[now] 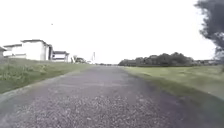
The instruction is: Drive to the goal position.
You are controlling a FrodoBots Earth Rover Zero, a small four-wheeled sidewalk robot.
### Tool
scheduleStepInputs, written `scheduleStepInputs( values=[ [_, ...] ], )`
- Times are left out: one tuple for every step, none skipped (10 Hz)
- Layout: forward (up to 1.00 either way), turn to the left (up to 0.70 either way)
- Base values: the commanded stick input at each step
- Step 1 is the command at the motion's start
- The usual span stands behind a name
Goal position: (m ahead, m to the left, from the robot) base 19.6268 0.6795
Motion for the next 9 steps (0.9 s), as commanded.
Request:
scheduleStepInputs(
  values=[
    [0.7, 0.03],
    [0.7, 0.03],
    [0.7, 0.02],
    [0.7, 0.03],
    [0.7, 0.03],
    [0.7, 0.03],
    [0.7, 0.03],
    [0.7, 0.02],
    [0.7, 0.03]
  ],
)
